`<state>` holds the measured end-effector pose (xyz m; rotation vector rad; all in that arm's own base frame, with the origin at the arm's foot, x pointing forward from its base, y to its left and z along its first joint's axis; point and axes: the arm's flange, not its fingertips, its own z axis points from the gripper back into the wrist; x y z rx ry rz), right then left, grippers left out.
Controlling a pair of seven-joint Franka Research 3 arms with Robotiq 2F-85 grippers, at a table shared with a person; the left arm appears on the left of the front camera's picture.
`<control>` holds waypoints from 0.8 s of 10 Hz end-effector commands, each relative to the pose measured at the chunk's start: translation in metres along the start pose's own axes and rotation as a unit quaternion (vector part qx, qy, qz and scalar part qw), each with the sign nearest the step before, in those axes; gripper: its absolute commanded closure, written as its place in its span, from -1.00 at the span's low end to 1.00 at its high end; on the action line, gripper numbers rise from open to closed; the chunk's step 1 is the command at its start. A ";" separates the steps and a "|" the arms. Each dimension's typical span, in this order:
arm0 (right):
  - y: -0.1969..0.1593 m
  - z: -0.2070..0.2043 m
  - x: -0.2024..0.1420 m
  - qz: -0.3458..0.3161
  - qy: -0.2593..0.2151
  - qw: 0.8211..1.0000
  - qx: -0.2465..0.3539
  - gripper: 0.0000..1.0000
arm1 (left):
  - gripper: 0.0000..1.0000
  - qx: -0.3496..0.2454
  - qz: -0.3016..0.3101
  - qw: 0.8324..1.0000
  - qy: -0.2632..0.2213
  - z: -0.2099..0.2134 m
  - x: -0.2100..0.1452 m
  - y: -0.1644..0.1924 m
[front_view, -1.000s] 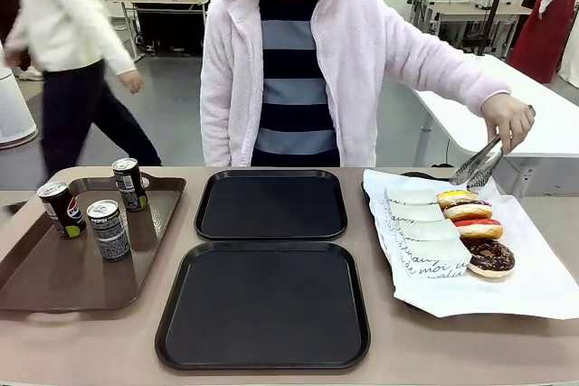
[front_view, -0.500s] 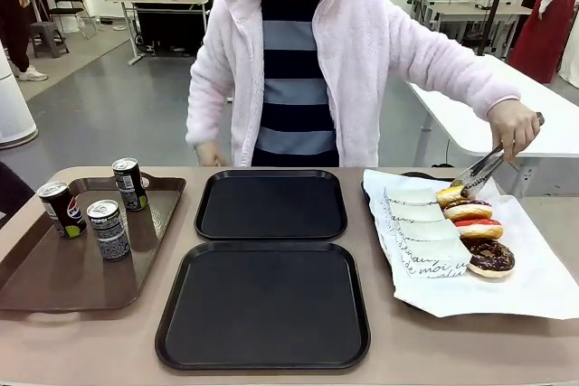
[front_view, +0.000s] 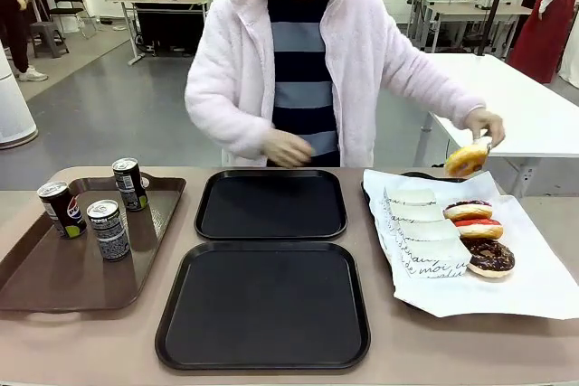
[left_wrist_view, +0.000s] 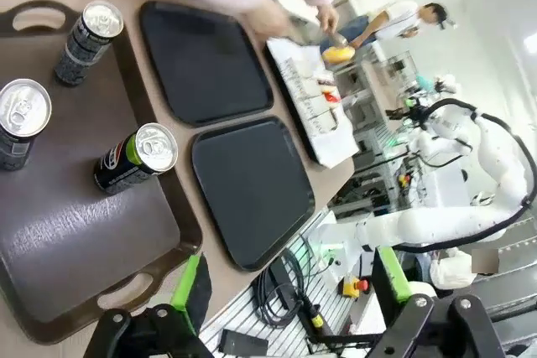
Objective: Set up donuts and drinks on trays.
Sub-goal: Pick up one Pepsi coke and place it on the Flat Tray.
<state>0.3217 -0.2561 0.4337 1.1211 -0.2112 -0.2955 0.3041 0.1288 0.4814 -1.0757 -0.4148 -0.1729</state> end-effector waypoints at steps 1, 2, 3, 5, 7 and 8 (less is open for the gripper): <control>-0.001 -0.001 0.000 0.003 -0.001 1.000 0.008 -1.00 | -1.00 0.122 0.007 0.984 0.131 -0.016 0.027 -0.021; -0.001 -0.001 0.000 0.003 -0.001 1.000 0.008 -1.00 | -1.00 0.192 0.010 0.966 0.172 -0.030 0.037 -0.030; -0.001 -0.001 0.000 0.003 -0.001 1.000 0.008 -1.00 | -1.00 0.247 0.003 0.947 0.204 -0.046 0.045 -0.037; -0.001 -0.001 0.000 0.003 -0.001 1.000 0.008 -1.00 | -1.00 0.331 -0.008 0.915 0.229 -0.093 0.058 -0.047; -0.001 -0.001 0.000 0.003 -0.001 1.000 0.008 -1.00 | -1.00 0.419 -0.018 0.879 0.226 -0.140 0.070 -0.049; -0.001 -0.001 0.000 0.003 -0.001 1.000 0.008 -1.00 | -1.00 0.443 -0.021 0.867 0.228 -0.159 0.074 -0.048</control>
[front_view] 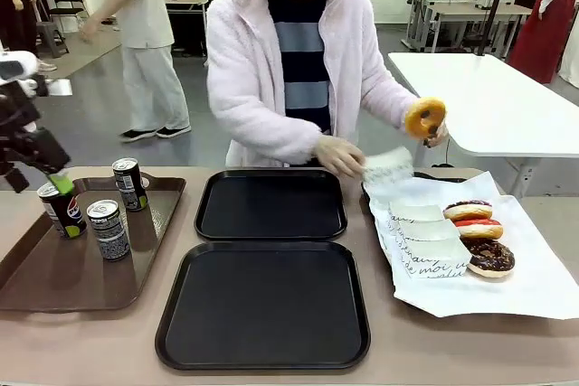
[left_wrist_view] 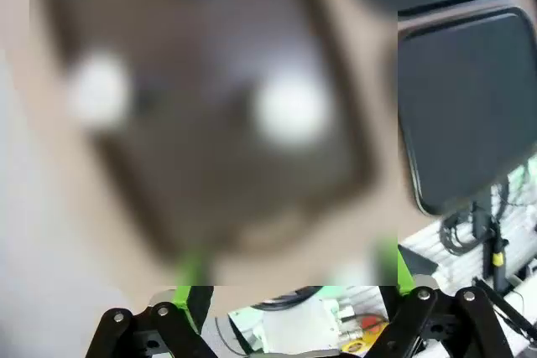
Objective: Set up donuts and drinks on trays.
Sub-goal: Pick up one Pepsi coke and place it on the Flat Tray.
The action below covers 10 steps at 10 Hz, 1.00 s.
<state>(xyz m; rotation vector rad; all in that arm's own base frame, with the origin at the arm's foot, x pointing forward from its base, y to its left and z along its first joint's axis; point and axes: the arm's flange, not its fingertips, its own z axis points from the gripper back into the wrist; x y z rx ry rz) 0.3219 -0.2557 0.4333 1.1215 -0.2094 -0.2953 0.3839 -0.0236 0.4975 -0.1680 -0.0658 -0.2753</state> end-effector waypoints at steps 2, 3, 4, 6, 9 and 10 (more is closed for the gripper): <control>-0.001 -0.001 0.000 0.003 -0.002 1.000 0.008 -1.00 | -1.00 0.104 0.035 0.994 -0.019 -0.040 0.031 -0.015; -0.001 -0.001 0.000 0.003 -0.002 1.000 0.008 -1.00 | -1.00 0.141 0.053 0.988 -0.033 -0.055 0.039 -0.015; -0.001 -0.001 0.000 0.003 -0.002 1.000 0.008 -1.00 | -1.00 0.151 0.061 0.986 -0.035 -0.067 0.046 -0.016; -0.001 -0.001 0.000 0.003 -0.002 1.000 0.008 -1.00 | -1.00 0.119 0.033 0.992 -0.034 -0.053 0.041 -0.017; -0.001 -0.001 0.000 0.003 -0.002 1.000 0.008 -1.00 | -1.00 0.119 0.033 0.992 -0.034 -0.053 0.041 -0.017; -0.001 -0.001 0.000 0.003 -0.002 1.000 0.008 -1.00 | -1.00 0.119 0.033 0.992 -0.034 -0.053 0.041 -0.017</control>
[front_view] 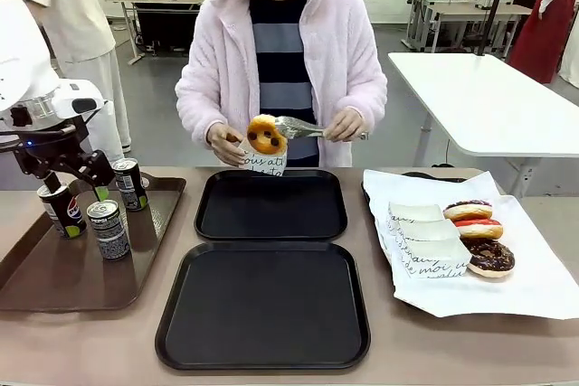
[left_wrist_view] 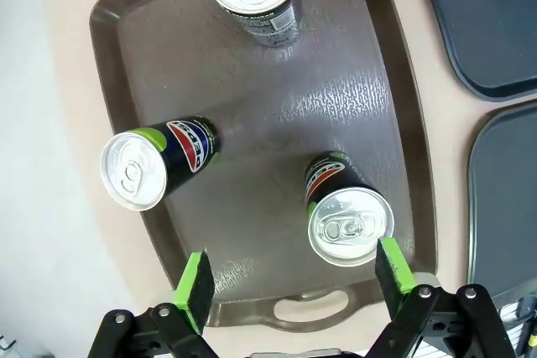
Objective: Set up donuts and drinks on trays.
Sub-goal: Pick up one Pepsi coke and place it on the Flat Tray.
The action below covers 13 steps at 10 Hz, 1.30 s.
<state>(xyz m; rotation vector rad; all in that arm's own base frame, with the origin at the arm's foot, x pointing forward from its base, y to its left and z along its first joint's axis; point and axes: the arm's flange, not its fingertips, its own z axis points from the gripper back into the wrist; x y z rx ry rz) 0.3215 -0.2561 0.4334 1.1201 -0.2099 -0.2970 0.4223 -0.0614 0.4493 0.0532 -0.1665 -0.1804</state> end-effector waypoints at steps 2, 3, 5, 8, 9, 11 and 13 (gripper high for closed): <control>-0.001 -0.001 0.000 0.004 -0.001 1.000 0.008 -1.00 | -1.00 0.000 0.000 1.000 0.000 0.000 0.000 0.000; -0.001 -0.001 0.000 0.004 -0.001 1.000 0.008 -1.00 | -1.00 0.013 0.002 1.000 -0.010 0.003 -0.005 -0.019; -0.001 -0.001 0.000 0.004 -0.001 1.000 0.008 -1.00 | -1.00 0.026 0.040 0.999 -0.004 0.000 -0.008 -0.032; -0.001 -0.001 0.000 0.004 -0.001 1.000 0.008 -1.00 | -1.00 -0.002 0.133 0.991 -0.002 -0.021 -0.001 -0.028; -0.001 -0.001 0.000 0.004 -0.001 1.000 0.008 -1.00 | -1.00 -0.014 0.145 0.989 -0.005 -0.028 0.002 -0.028; -0.001 -0.001 0.000 0.004 -0.001 1.000 0.008 -1.00 | -1.00 -0.034 0.163 0.986 -0.003 -0.041 0.008 -0.027; -0.001 -0.001 0.000 0.004 -0.001 1.000 0.008 -1.00 | -1.00 -0.024 0.163 0.986 0.006 -0.053 0.013 -0.028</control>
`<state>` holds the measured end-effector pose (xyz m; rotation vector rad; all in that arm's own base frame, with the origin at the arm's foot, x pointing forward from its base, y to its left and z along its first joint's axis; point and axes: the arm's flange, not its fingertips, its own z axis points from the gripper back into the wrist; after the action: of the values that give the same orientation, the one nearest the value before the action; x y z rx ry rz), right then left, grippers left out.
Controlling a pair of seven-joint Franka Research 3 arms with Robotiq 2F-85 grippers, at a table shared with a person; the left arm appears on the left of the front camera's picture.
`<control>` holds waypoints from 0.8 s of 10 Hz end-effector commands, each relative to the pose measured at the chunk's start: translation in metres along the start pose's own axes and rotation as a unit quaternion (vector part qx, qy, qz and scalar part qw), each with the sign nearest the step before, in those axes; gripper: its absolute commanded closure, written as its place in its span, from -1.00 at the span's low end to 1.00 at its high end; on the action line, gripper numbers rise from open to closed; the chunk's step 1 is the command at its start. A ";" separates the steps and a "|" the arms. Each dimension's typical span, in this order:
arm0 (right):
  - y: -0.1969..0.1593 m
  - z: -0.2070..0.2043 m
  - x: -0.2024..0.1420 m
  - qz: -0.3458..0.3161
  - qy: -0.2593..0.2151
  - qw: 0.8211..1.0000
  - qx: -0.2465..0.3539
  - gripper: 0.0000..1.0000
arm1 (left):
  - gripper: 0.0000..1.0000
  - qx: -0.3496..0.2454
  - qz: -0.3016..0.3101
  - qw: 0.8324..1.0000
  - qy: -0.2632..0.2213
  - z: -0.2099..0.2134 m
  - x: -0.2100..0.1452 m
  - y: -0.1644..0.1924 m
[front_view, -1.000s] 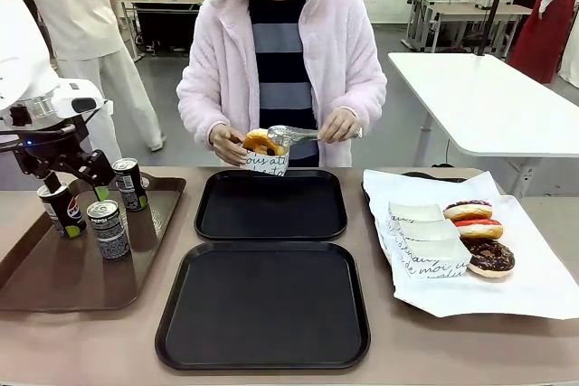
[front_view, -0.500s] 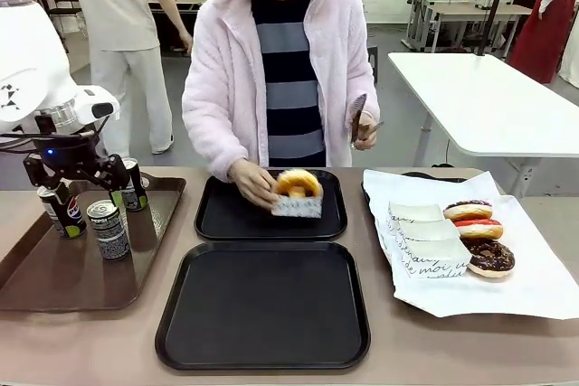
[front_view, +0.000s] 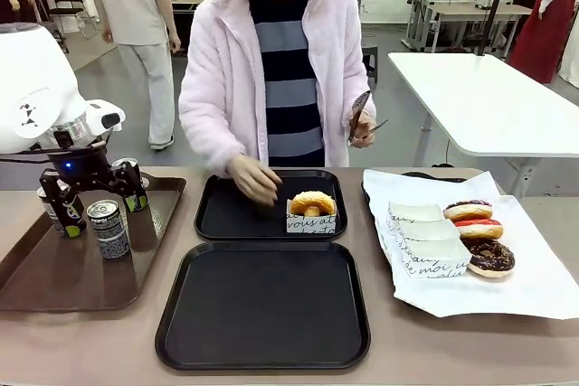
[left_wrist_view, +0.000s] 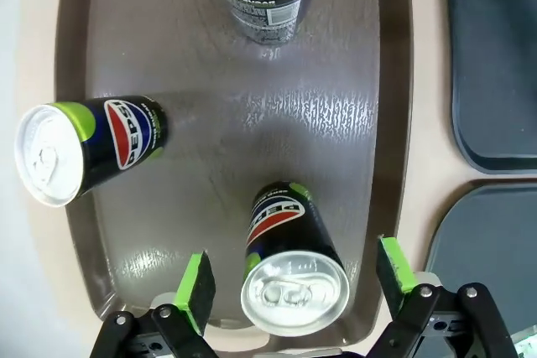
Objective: Set up donuts and drinks on trays.
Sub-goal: Pick up one Pepsi coke and place it on the Flat Tray.
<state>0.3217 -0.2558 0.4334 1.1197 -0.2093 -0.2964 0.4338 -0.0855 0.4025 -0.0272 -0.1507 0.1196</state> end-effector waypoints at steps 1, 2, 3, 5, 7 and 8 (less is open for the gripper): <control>-0.001 -0.001 0.000 0.004 -0.002 1.000 0.009 -1.00 | -1.00 0.012 0.010 1.000 0.007 -0.013 0.006 -0.004; -0.001 -0.001 0.000 0.004 -0.002 1.000 0.009 -1.00 | -1.00 0.022 0.008 1.000 0.020 -0.020 0.006 -0.004; -0.001 -0.001 0.000 0.004 -0.002 1.000 0.009 -1.00 | -1.00 0.030 0.005 0.999 0.027 -0.025 0.006 -0.004; -0.001 -0.001 0.000 0.004 -0.002 1.000 0.009 -1.00 | -1.00 0.026 -0.002 0.999 0.037 -0.030 0.004 -0.004; -0.001 -0.001 0.000 0.004 -0.002 1.000 0.009 -1.00 | 0.17 0.011 -0.027 1.000 0.004 -0.028 0.003 -0.003; -0.001 -0.001 0.000 0.004 -0.002 1.000 0.009 -1.00 | 0.80 0.012 -0.028 1.000 0.005 -0.027 0.003 -0.003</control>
<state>0.3217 -0.2558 0.4335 1.1197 -0.2093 -0.2963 0.4415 -0.0890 0.3744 -0.0106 -0.1101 0.0872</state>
